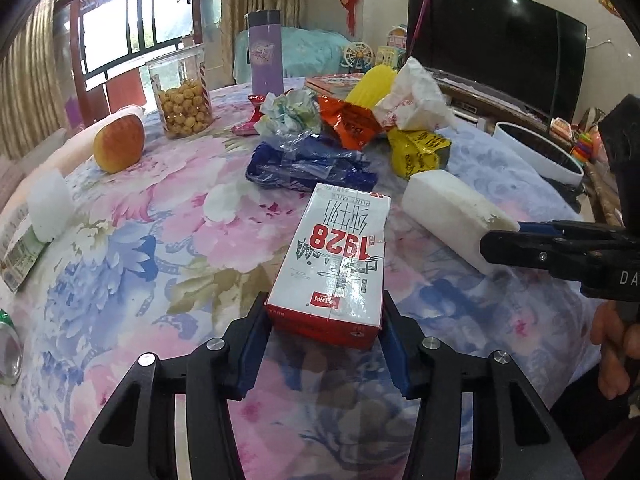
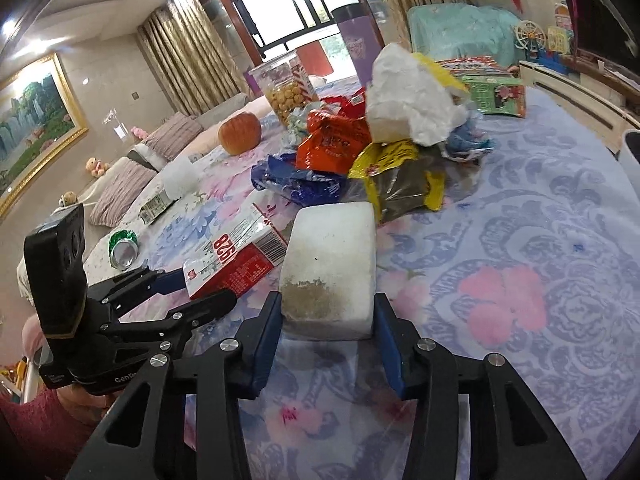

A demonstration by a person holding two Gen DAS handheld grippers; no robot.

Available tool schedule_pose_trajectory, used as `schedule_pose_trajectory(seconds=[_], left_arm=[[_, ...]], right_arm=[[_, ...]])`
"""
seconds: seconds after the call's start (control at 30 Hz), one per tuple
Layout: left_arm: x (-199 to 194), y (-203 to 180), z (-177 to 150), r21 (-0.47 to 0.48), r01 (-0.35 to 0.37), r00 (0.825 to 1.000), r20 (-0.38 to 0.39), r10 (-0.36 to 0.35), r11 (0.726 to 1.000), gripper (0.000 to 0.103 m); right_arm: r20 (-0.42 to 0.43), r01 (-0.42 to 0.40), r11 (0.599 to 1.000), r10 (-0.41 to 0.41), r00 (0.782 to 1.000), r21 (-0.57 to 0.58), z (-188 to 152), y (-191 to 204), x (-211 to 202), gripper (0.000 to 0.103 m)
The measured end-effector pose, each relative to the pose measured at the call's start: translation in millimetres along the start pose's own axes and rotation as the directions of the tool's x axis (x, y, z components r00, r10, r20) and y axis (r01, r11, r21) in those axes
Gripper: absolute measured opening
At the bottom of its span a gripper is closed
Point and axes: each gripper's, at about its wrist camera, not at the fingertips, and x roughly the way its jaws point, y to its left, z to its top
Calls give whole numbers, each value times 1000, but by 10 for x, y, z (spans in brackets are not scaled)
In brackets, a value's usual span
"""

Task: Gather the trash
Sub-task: 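Grasp the red-white milk carton with the left tool while the right tool grasps the white foam block, then carry both items over the white bin and open both tools to drop them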

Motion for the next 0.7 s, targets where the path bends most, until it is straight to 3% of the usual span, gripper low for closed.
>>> schedule_pose_trajectory(seconds=[0.23, 0.7], left_arm=[[-68, -163, 61, -26, 46, 999, 15, -46, 999, 50], [78, -667, 308, 43, 112, 994, 8, -113, 993, 50]], right_arm=[[47, 27, 999, -29, 999, 33, 5, -149, -249, 46], [105, 93, 987, -107, 989, 128, -86, -585, -713, 46]])
